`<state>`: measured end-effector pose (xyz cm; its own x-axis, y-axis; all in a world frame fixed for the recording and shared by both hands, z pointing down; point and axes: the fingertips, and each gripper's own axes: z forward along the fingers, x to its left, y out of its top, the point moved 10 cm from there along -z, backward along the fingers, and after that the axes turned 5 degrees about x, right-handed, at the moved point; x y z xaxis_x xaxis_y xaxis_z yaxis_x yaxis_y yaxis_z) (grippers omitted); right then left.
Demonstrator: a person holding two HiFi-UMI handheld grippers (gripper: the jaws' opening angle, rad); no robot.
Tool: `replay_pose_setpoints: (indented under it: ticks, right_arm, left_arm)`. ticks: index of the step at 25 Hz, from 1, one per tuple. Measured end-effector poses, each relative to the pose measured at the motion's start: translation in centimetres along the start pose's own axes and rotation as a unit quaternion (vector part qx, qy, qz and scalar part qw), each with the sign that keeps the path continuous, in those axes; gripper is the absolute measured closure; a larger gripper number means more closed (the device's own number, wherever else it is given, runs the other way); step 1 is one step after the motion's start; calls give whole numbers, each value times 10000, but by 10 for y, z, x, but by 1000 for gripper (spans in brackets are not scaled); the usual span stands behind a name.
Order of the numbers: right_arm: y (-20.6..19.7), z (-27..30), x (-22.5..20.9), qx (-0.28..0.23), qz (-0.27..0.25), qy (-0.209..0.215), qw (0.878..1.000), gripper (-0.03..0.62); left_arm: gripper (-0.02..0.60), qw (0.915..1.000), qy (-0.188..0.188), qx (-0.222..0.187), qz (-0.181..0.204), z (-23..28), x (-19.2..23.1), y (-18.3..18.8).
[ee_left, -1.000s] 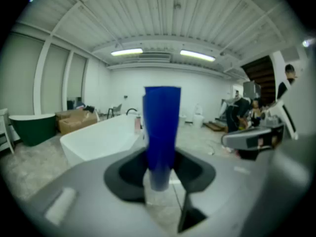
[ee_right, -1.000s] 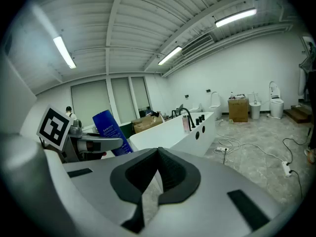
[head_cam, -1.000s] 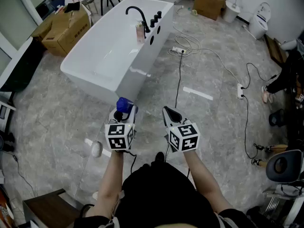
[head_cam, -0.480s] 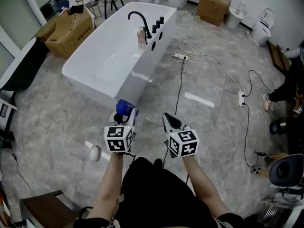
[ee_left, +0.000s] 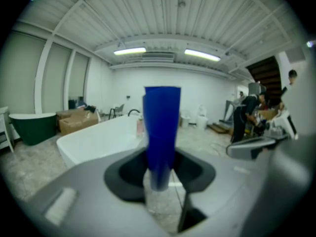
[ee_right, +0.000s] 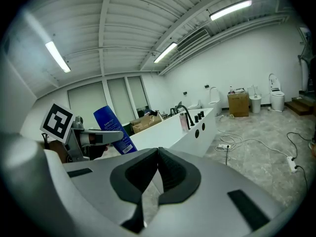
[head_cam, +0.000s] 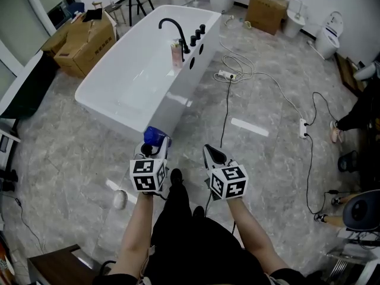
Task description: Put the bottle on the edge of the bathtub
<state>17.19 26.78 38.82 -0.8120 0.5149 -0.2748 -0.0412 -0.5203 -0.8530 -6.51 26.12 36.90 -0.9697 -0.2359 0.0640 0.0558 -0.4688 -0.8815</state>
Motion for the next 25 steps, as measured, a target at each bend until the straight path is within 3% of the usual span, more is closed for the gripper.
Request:
replay_pose_setpoints:
  ticks: [25]
  right_arm:
    - [110, 211, -33, 228, 292, -523, 9979, 589]
  left_arm:
    - [420, 9980, -515, 329, 147, 193, 159, 78]
